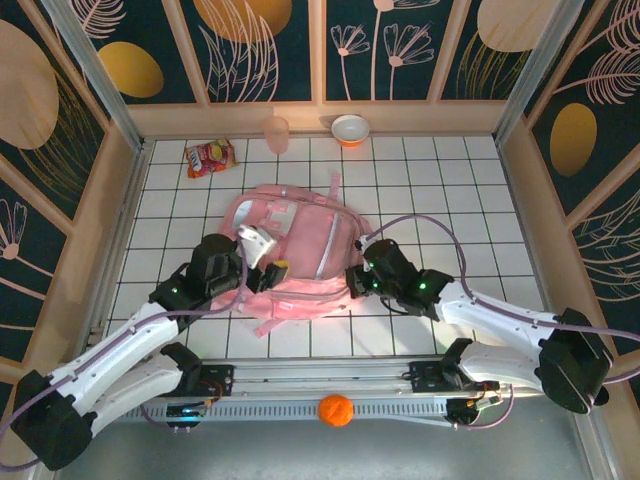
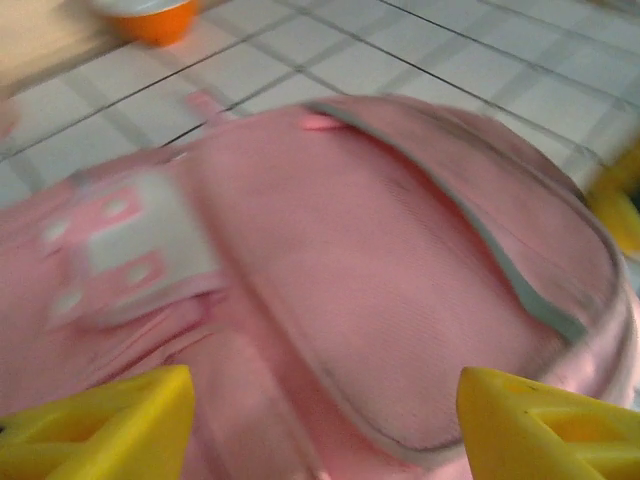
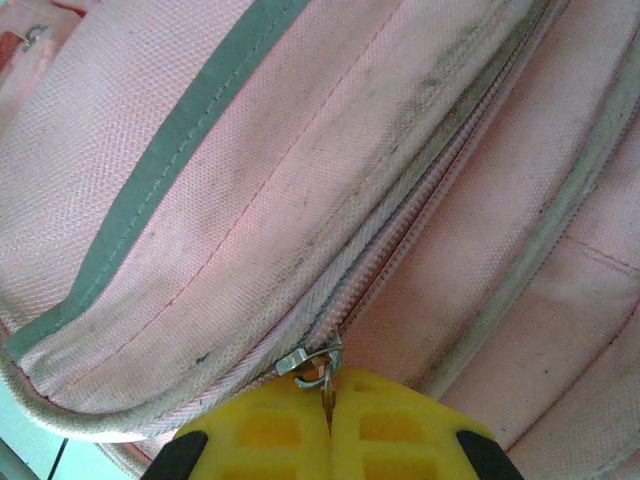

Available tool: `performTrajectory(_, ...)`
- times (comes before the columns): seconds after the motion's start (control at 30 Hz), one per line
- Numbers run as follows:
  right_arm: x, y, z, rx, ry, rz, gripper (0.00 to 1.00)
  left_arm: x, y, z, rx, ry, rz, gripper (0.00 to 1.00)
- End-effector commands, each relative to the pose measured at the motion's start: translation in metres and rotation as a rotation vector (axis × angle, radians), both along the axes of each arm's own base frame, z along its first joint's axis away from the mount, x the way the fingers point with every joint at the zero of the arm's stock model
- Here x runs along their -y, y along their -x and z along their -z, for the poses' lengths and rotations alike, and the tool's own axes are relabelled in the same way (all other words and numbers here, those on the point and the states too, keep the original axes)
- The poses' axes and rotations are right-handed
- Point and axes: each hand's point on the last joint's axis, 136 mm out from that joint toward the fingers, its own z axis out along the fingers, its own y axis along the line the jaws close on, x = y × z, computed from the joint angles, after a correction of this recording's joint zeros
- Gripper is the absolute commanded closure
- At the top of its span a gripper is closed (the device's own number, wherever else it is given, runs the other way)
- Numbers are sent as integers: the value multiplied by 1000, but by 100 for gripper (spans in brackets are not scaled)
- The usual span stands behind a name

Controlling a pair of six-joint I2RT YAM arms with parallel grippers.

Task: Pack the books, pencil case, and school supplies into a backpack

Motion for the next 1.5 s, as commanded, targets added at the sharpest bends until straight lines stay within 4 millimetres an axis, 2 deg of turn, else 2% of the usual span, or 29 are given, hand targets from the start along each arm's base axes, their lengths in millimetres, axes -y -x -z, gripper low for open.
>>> performTrajectory(0.0, 6, -4, 7, 6, 47, 20, 100, -49, -16, 7, -246, 252, -522, 36)
performTrajectory(0.13, 5, -4, 7, 5, 42, 18, 100, -63, 2, 38, -462, 336, -706, 37)
performTrajectory(0.27, 4, -1, 8, -2, 41, 14, 100, -78, 18, 58, -553, 390, -825, 36)
performTrajectory(0.4, 2, 4, 9, -6, 33, 9, 100, -86, 28, 76, -594, 477, -876, 35)
performTrajectory(0.5, 1, 5, 9, -6, 24, 8, 100, -83, 31, 87, -626, 538, -866, 36)
performTrajectory(0.67, -3, 8, 8, -7, 14, 0, 100, -80, 28, 97, -624, 531, -856, 36)
performTrajectory(0.9, -8, 12, 8, -9, -6, 6, 100, -73, -3, 99, -561, 524, -823, 37)
performTrajectory(1.1, -13, 10, 10, -15, -32, 18, 100, -64, -51, 93, -484, 450, -760, 36)
performTrajectory(1.3, -15, 1, 13, -6, -7, 53, 100, -33, -111, 68, -386, 377, -639, 33)
performTrajectory(1.4, -11, -4, 12, 1, 3, 75, 100, -16, -129, 51, -326, 322, -541, 27)
performTrajectory(1.47, -8, -7, 10, -1, -8, 85, 100, -11, -134, 38, -268, 266, -480, 25)
